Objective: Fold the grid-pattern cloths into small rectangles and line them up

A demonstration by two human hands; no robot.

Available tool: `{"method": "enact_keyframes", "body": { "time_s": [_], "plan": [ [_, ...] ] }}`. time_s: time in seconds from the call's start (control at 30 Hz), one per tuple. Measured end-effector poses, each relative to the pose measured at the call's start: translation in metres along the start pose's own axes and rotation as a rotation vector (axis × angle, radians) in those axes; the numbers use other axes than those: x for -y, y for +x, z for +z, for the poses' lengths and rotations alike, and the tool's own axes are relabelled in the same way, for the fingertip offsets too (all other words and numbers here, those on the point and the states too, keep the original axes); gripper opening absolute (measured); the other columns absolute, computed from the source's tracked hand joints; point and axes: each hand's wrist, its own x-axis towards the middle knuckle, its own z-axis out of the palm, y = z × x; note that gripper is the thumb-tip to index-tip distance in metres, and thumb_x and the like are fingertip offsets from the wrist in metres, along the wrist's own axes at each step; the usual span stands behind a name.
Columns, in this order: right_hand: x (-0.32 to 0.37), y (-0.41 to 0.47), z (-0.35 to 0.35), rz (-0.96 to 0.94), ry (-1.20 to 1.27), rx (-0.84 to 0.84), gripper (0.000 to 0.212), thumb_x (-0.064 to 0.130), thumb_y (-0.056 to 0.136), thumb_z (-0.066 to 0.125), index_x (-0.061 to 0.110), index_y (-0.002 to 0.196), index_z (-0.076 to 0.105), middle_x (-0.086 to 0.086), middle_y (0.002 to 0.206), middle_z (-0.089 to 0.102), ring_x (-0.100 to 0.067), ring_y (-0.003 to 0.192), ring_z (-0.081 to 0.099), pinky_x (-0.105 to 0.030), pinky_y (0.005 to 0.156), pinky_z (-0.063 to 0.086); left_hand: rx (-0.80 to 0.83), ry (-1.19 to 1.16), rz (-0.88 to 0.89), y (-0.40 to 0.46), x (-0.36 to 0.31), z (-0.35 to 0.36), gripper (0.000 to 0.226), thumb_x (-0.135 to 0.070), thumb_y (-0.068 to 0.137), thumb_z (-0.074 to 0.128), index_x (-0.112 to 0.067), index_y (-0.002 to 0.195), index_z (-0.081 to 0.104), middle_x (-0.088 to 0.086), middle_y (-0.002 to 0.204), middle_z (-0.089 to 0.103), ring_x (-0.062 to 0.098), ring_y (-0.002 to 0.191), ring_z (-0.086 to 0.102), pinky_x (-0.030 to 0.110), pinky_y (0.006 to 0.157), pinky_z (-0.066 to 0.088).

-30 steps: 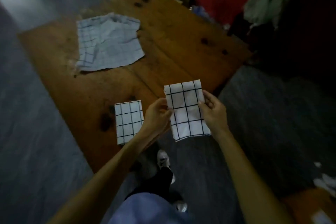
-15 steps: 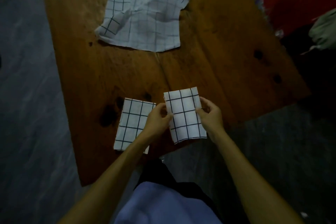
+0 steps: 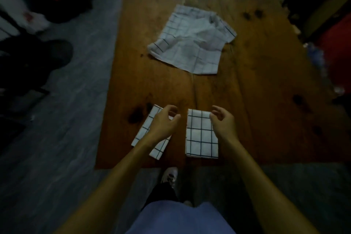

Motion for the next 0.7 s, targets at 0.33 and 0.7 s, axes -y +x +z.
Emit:
{"method": "enact_keyframes", "body": {
  "time_s": [0.33,0.7],
  "plan": [
    [0.164,-0.079,0.029,-0.729,-0.181,0.229,0.032,0.023,0.097,0.050,0.023,0.129,0.054,0.000,0.129,0.058,-0.006,0.104,0.056,-0.024,0.082,0.052,-0.478,0.294,0.107,-0.137,-0.051,-0.152,0.043,-0.045,0.098,0.039,-0.018,0.127,0.055,0.004,0.126,0.059,0.020,0.111,0.056,0.033,0.090,0.046],
    [0.318,-0.216,0.142,-1.174,-0.269,0.393,0.040,0.036,0.099,0.047,0.017,0.133,0.055,-0.004,0.135,0.054,-0.021,0.121,0.051,-0.015,0.083,0.030,-0.792,0.395,0.129,-0.279,-0.019,-0.329,0.052,-0.052,0.096,0.038,-0.018,0.135,0.050,0.003,0.137,0.052,0.020,0.119,0.052,0.023,0.091,0.036]
  ]
}}
